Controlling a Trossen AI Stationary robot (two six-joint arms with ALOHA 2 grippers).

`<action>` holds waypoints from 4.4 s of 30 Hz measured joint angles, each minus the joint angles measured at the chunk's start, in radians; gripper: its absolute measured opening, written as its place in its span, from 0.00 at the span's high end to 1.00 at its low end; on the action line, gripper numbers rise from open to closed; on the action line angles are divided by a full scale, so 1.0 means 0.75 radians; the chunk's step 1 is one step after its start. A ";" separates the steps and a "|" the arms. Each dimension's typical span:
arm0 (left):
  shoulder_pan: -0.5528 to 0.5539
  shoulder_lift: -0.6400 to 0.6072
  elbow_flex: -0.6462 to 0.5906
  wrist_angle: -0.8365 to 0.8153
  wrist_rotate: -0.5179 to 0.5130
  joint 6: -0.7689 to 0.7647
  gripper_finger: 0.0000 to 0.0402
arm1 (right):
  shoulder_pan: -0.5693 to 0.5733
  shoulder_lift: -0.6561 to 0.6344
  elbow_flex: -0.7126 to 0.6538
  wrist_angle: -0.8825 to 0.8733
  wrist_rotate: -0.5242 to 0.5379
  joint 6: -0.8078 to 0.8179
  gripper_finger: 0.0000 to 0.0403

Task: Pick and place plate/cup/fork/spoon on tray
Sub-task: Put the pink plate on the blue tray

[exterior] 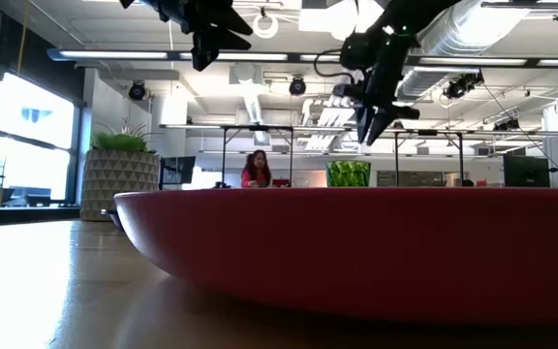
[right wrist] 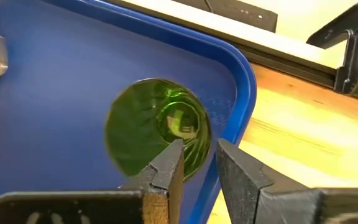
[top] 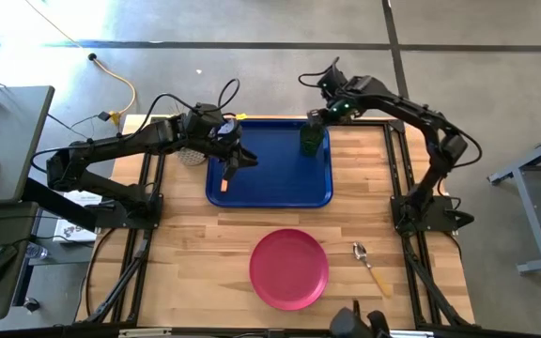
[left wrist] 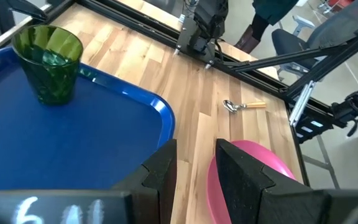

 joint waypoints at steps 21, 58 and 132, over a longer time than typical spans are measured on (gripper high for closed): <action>0.031 0.001 0.000 -0.073 -0.072 0.126 0.75 | 0.387 -0.276 0.001 -0.003 0.127 0.247 0.78; -0.625 0.159 0.001 -0.348 -0.438 -0.712 0.75 | 0.586 -0.500 0.001 -0.003 0.227 0.240 0.78; -0.785 0.705 -0.001 -0.036 -0.461 -1.034 0.99 | 0.586 -0.498 0.001 -0.024 0.173 0.170 0.78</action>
